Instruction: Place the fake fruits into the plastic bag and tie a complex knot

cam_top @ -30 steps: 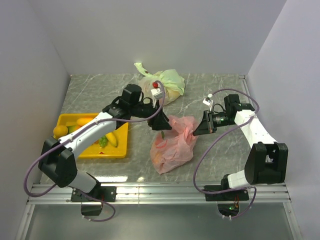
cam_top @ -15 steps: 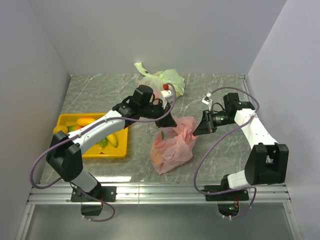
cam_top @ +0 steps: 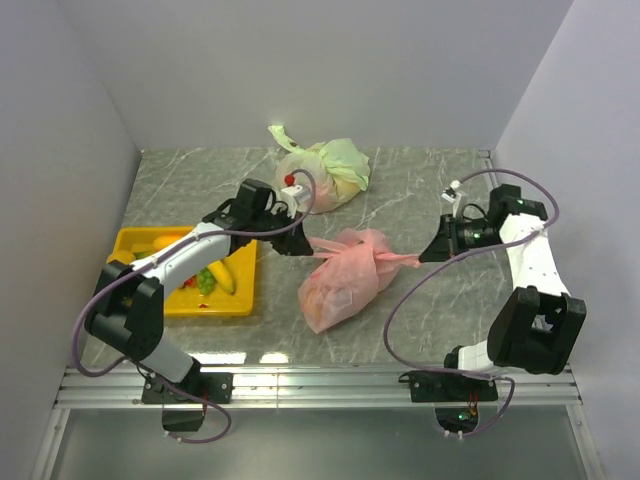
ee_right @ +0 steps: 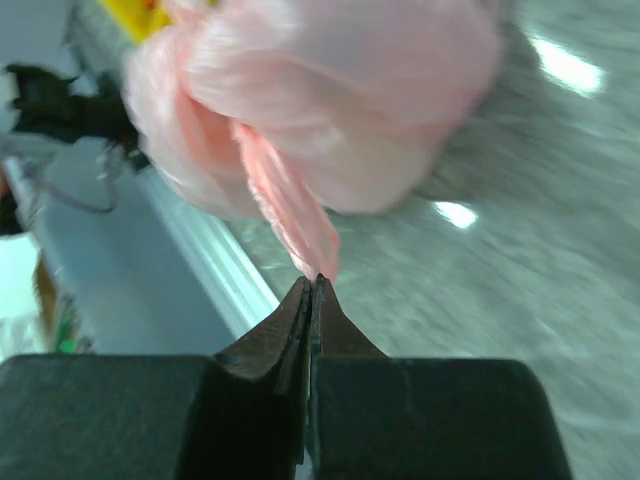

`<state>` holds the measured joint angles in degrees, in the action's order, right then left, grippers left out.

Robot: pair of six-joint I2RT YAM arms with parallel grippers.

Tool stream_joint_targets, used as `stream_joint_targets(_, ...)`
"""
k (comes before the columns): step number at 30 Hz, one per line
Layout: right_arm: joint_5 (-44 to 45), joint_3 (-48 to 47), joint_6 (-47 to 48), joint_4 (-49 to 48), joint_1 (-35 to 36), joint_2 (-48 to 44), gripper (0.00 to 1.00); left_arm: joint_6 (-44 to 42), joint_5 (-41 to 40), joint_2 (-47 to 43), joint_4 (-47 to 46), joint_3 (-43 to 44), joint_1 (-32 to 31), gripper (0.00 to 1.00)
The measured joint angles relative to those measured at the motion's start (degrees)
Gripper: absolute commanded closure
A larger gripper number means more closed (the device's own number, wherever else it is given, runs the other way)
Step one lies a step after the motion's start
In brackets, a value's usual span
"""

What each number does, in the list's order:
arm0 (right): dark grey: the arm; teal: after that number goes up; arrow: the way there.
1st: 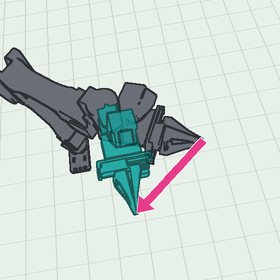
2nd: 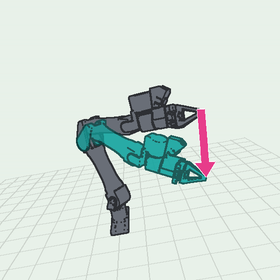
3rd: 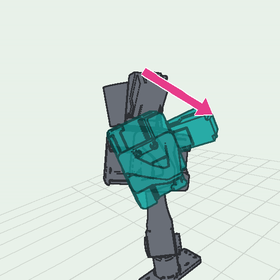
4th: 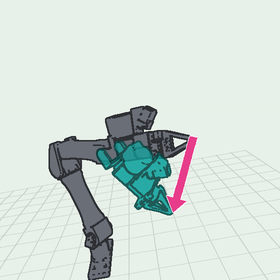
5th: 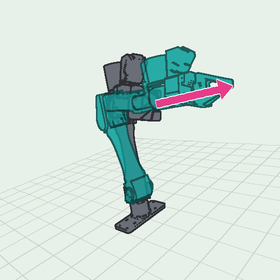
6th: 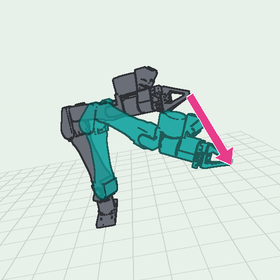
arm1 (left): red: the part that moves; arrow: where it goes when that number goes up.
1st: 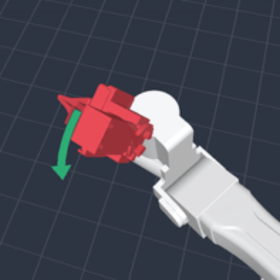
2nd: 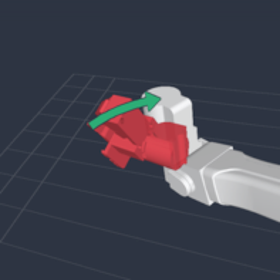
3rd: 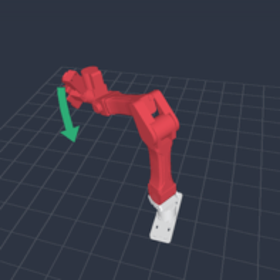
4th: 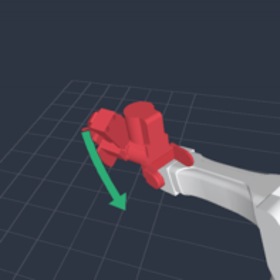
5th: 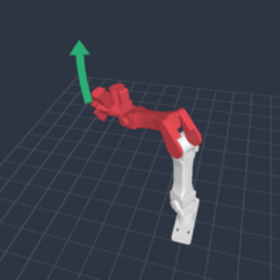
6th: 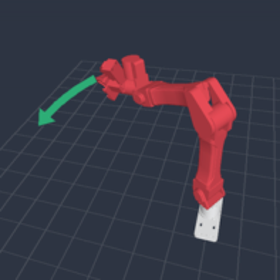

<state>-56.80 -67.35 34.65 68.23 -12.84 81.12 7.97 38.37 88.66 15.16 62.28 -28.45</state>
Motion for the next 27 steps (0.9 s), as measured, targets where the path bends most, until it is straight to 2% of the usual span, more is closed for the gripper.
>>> stream_joint_targets(5, 3.9, 2.5, 4.3, 0.4, -7.3, 0.9, 1.0, -1.1, -1.0, -2.5, 1.1, -2.8, 3.5, 1.0)
stream_joint_targets(11, 4.8, 5.6, 5.3, -0.2, -6.0, 2.0, 1.0, -2.6, -0.8, -2.8, 3.0, -3.8, 3.8, 1.0)
stream_joint_targets(12, 4.8, 5.6, 5.2, -0.5, -5.3, 1.9, 0.88, -2.7, -0.6, -2.8, 3.1, -3.8, 4.0, 1.0)
stream_joint_targets(13, 4.9, 5.6, 5.1, -0.9, -4.0, 1.8, 0.71, -2.9, -0.1, -2.8, 3.1, -3.8, 4.3, 0.99)
stream_joint_targets(14, 5.1, 5.5, 4.9, -1.2, -2.7, 1.7, 0.51, -3.0, 0.2, -2.8, 3.2, -3.8, 4.7, 0.99)
stream_joint_targets(15, 5.6, 5.5, 4.9, -1.4, -1.3, 1.6, 0.27, -3.1, 0.6, -2.7, 3.6, -3.6, 4.9, 0.98)
stream_joint_targets(16, 6.0, 5.5, 4.8, -1.7, -0.1, 1.4, 0.19, -3.4, 1.1, -2.5, 3.9, -3.2, 5.0, 0.94)
stream_joint_targets(18, 7.0, 5.4, 5.1, -2.6, 1.9, 0.5, 0.11, -3.8, 1.8, -2.2, 4.2, -2.3, 5.1, 0.9)
stream_joint_targets(19, 7.7, 5.4, 5.2, -3.0, 2.5, -0.2, 0.11, -4.0, 2.1, -2.2, 4.3, -1.9, 4.9, 0.84)
stream_joint_targets(27, 13.3, 2.5, 6.4, -5.7, 10.6, -3.8, 0.12, -4.4, 3.6, -2.1, 4.5, 0.6, 2.7, 0.69)
